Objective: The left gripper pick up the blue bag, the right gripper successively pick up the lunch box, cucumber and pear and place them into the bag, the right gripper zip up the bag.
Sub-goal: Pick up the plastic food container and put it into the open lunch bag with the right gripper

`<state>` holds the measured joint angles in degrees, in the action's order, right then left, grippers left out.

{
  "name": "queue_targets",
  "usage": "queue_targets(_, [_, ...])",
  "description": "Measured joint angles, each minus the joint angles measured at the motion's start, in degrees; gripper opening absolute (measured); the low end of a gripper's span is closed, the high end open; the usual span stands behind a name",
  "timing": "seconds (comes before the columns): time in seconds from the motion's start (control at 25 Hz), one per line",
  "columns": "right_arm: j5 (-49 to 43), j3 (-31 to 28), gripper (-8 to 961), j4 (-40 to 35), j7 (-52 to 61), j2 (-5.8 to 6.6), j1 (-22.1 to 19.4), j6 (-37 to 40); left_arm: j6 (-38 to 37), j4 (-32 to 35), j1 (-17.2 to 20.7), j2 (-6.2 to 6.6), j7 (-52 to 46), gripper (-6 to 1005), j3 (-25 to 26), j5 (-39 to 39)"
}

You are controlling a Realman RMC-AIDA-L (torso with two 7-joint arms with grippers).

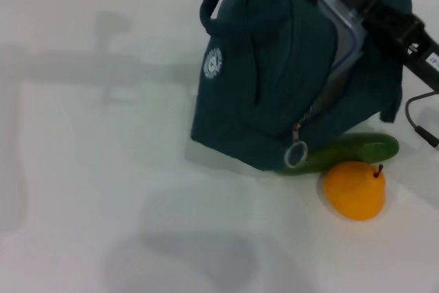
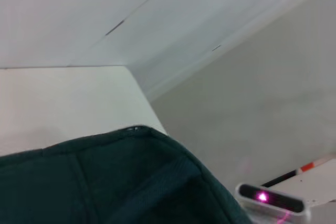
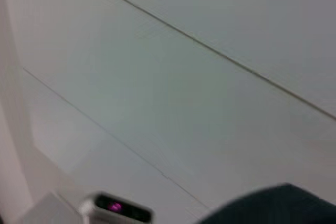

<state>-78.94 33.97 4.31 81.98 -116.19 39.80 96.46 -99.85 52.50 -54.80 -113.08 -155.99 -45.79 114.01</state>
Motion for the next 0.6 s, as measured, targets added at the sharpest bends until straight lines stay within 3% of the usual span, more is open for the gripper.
queue_targets(0.6, [-4.01,4.56,96,-2.91,1.36,0.03,2.70,-1.48,0.06,-2.43,0.19,0.76,2.50,50,-0.02,-0.73])
